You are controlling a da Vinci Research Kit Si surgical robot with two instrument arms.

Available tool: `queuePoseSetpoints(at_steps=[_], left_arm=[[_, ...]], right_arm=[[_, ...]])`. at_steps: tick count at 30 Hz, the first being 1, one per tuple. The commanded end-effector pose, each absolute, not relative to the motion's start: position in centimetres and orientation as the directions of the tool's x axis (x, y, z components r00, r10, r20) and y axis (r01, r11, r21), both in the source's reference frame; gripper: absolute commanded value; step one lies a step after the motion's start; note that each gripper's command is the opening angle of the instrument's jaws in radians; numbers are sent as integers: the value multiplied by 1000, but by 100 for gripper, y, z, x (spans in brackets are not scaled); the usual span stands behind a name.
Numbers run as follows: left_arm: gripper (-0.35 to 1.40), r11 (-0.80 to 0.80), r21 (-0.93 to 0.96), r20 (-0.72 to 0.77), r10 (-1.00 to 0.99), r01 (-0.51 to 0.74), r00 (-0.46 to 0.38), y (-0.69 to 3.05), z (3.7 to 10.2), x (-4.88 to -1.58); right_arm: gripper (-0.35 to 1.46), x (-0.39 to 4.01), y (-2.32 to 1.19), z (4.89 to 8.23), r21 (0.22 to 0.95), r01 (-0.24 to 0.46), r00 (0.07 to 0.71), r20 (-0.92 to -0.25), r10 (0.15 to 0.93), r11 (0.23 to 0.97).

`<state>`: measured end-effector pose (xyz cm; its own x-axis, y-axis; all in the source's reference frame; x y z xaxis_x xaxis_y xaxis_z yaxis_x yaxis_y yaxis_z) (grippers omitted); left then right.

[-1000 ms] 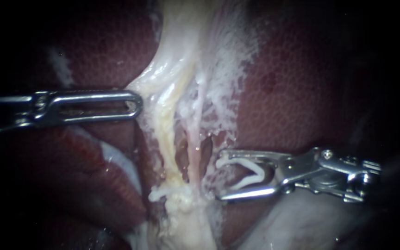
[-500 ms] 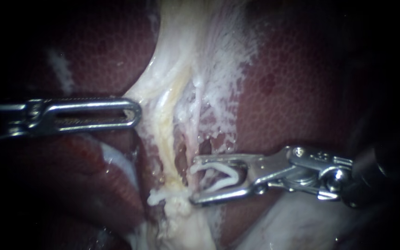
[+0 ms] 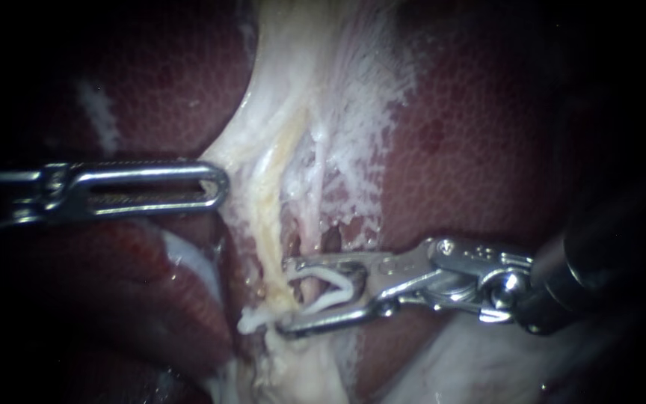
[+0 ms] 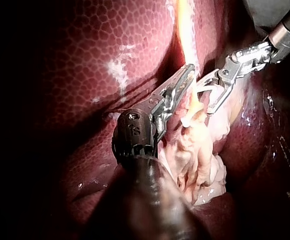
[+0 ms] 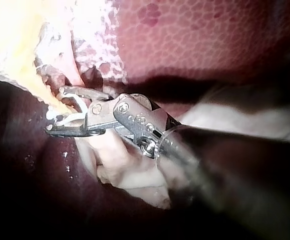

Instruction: Clipping second clip left tube

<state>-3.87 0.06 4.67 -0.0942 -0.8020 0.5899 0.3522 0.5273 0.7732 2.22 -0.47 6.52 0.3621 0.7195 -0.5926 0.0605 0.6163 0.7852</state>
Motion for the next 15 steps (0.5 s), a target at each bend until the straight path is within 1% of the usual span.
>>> queuePoseSetpoints(at_steps=[1,15], left_arm=[[-35,527,773,590,-802,354,-95,6,467,-387],[-35,527,772,591,-801,355,-95,5,468,-389]], right_arm=[[53,224,-48,653,784,62,362,-594,719,617],[51,256,-58,650,804,87,377,-574,727,589]])
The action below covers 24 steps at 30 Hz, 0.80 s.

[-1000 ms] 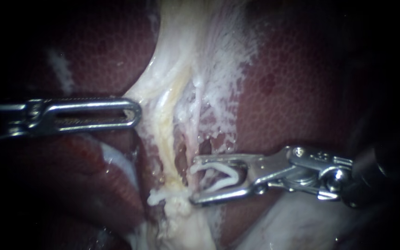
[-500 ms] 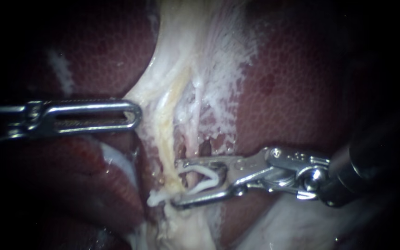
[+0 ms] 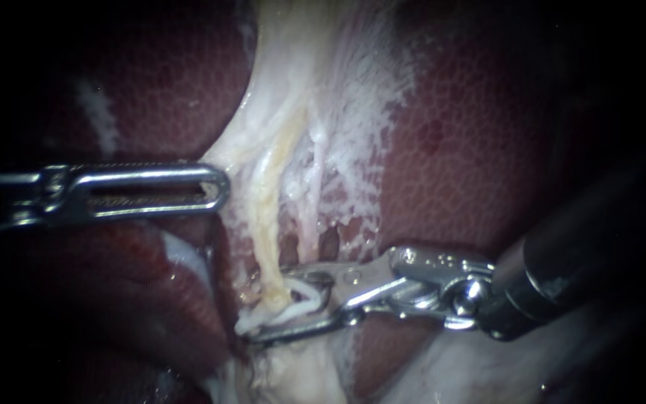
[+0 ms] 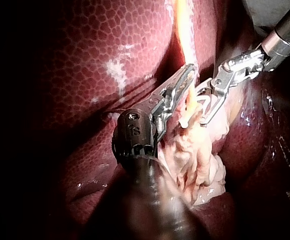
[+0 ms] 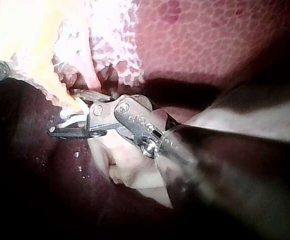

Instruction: Clipping second clip left tube

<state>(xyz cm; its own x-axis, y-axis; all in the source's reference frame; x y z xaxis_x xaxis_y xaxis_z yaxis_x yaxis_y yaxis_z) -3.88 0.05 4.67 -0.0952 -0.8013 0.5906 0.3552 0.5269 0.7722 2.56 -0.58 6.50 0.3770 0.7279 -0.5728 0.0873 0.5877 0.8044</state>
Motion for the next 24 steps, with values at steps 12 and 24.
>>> queuePoseSetpoints(at_steps=[12,24], left_arm=[[-35,528,771,592,-800,356,-95,4,470,-391],[-35,529,770,593,-800,357,-95,3,472,-392]], right_arm=[[46,262,-56,653,820,76,378,-550,744,567],[-35,260,-55,666,816,2,419,-526,740,579]])
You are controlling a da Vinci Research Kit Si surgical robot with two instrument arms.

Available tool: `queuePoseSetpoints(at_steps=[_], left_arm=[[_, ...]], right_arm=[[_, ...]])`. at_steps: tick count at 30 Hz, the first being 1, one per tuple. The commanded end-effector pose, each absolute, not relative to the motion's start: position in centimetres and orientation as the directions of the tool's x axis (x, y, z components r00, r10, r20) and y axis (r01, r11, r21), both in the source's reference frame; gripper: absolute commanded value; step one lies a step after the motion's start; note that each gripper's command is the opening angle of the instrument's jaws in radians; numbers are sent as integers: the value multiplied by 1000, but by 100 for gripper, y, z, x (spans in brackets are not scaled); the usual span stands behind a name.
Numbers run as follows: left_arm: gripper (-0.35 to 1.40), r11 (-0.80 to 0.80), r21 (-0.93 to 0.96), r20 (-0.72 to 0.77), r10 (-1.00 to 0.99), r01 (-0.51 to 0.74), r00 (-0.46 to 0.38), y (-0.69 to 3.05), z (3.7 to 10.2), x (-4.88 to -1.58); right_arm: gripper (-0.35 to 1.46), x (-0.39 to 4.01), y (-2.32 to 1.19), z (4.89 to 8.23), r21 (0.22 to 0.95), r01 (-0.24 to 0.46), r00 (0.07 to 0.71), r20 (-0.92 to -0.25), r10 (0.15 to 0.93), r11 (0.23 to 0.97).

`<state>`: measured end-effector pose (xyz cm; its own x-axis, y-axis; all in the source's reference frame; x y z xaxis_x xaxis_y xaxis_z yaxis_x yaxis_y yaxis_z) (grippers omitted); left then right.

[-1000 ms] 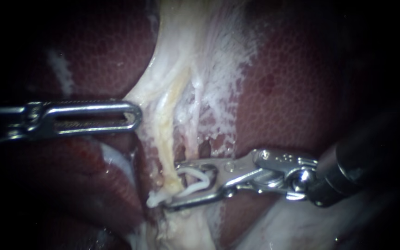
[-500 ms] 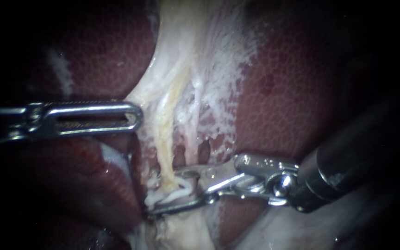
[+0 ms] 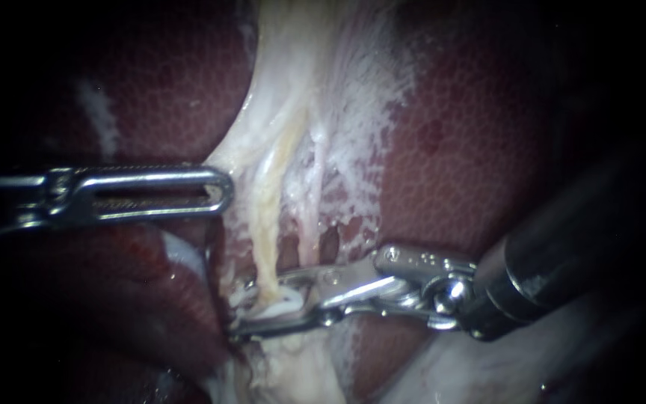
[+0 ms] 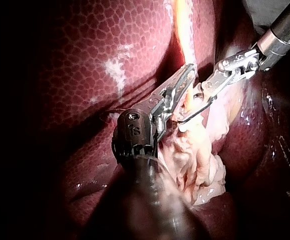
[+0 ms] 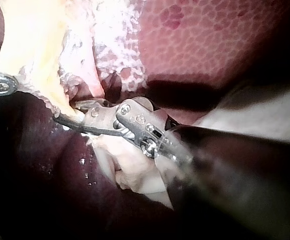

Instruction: Clipping second clip left tube

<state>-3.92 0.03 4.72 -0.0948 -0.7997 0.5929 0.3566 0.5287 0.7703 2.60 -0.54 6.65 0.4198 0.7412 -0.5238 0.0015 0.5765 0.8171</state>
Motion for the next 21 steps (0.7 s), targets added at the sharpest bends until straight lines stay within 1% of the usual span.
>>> queuePoseSetpoints(at_steps=[1,7,21], left_arm=[[-35,529,770,593,-800,357,-95,3,472,-392],[-35,529,770,593,-800,356,-95,3,472,-392],[-35,529,770,593,-800,356,-95,3,473,-392]], right_arm=[[-35,260,-55,668,815,2,419,-527,740,579],[-35,258,-58,677,812,-1,425,-528,735,584],[-35,259,-61,677,810,-1,430,-528,732,586]])
